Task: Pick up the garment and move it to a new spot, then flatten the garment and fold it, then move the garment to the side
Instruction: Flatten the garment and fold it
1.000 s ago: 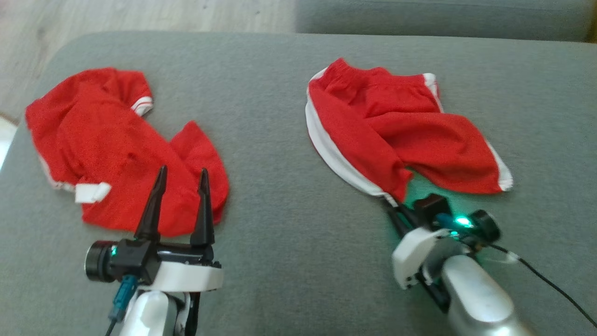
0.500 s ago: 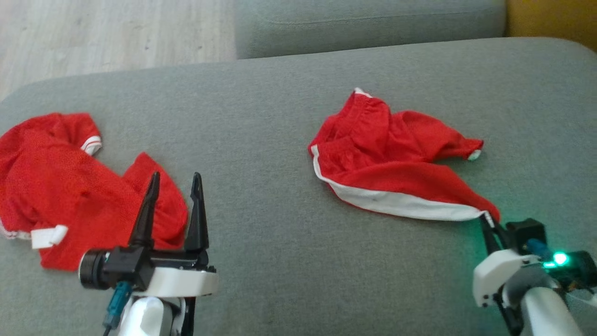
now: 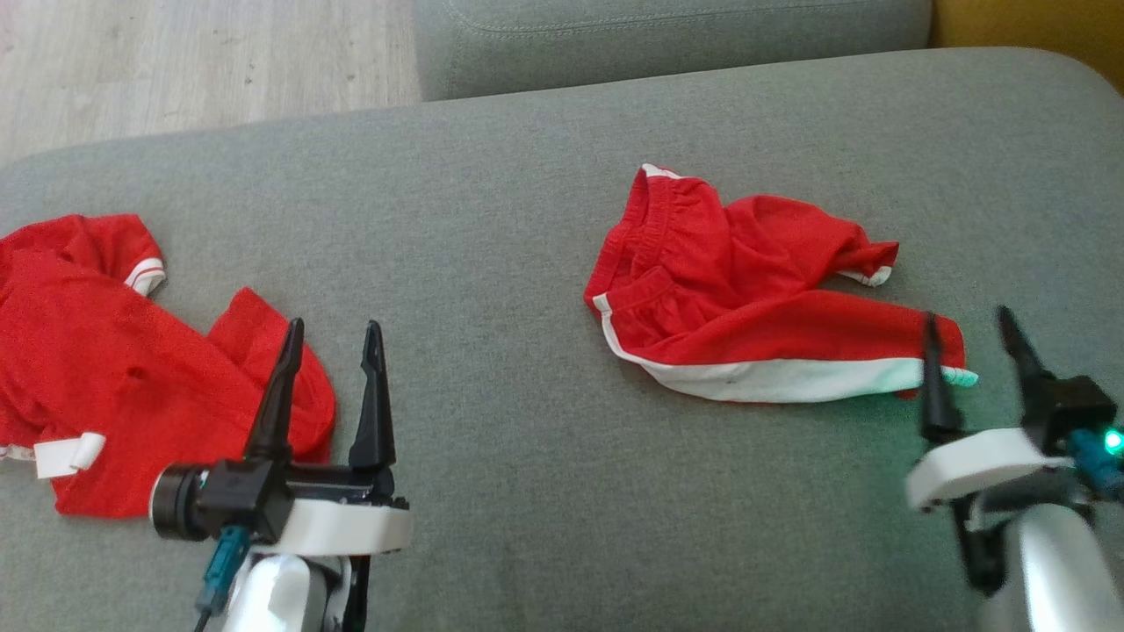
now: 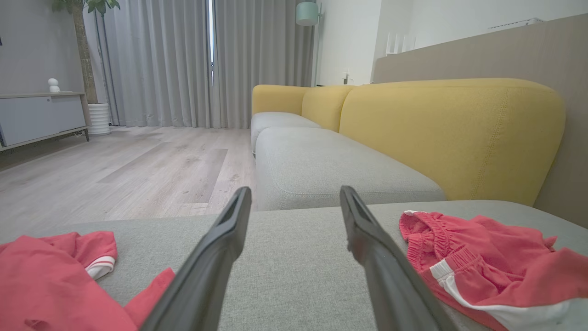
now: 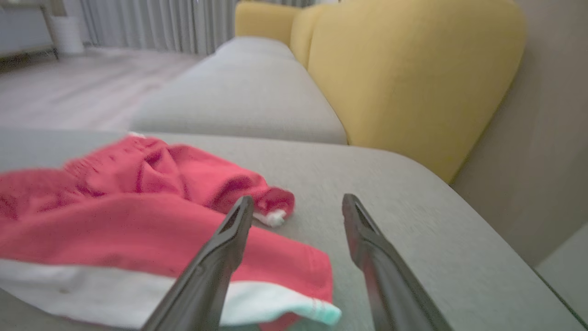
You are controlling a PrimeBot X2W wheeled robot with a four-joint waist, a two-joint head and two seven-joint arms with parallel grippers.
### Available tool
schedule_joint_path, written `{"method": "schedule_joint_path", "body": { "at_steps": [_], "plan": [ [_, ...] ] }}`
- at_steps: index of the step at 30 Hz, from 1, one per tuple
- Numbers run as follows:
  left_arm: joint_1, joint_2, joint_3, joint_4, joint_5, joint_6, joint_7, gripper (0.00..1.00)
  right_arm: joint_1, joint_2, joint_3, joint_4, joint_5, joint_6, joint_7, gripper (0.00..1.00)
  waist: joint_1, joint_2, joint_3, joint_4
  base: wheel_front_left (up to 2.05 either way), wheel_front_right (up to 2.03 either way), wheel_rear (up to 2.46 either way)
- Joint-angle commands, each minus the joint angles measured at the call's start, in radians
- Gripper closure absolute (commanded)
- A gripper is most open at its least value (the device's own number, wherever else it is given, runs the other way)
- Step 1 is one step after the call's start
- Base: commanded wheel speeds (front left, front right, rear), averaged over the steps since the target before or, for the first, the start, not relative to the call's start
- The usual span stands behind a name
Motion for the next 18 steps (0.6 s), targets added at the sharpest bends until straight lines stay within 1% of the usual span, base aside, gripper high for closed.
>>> {"method": "schedule_joint_path", "body": {
  "at_steps": [1, 3, 4, 7, 9, 14, 18],
  "plan": [
    [-0.044, 0.0, 0.027, -0.03, 0.008, -0.004, -0.005, 0.0, 0.001, -0.003, 0.063, -0.048, 0.048, -0.001, -0.028, 0.0, 0.0, -0.0001, -0.001, 0.0, 0.0, 0.0, 0.0],
    [-0.045, 0.0, 0.024, -0.029, 0.009, -0.006, -0.005, 0.0, 0.01, -0.003, 0.13, -0.074, 0.114, -0.001, -0.052, 0.0, 0.0, -0.0001, 0.0, 0.004, 0.0, 0.0, 0.0],
    [-0.045, 0.0, 0.024, -0.029, 0.009, -0.006, -0.005, 0.0, 0.01, -0.003, 0.13, -0.074, 0.114, -0.001, -0.052, 0.0, 0.0, -0.0001, 0.0, 0.004, 0.0, 0.0, 0.0],
    [-0.049, 0.0, 0.012, -0.026, 0.009, -0.012, -0.005, 0.0, 0.023, -0.003, 0.227, -0.103, 0.181, -0.001, -0.071, 0.0, 0.0, -0.0001, 0.0, 0.022, 0.0, 0.0, 0.0],
    [-0.052, 0.0, 0.007, -0.024, 0.007, -0.013, -0.005, 0.0, 0.024, -0.003, 0.278, -0.106, 0.199, -0.001, -0.072, 0.0, 0.0, -0.0001, 0.001, 0.038, 0.0, 0.0, 0.0],
    [-0.055, 0.0, -0.006, -0.02, 0.001, -0.008, -0.005, 0.0, -0.025, -0.003, 0.384, -0.078, 0.231, -0.001, -0.033, 0.0, 0.0, -0.0001, 0.009, 0.09, 0.0, 0.0, 0.0],
    [-0.057, 0.0, -0.014, -0.017, -0.004, -0.006, -0.005, 0.0, -0.096, -0.003, 0.441, -0.01, 0.252, -0.001, 0.033, 0.0, 0.0, -0.0001, 0.019, 0.13, 0.0, 0.0, 0.0]
  ]
}}
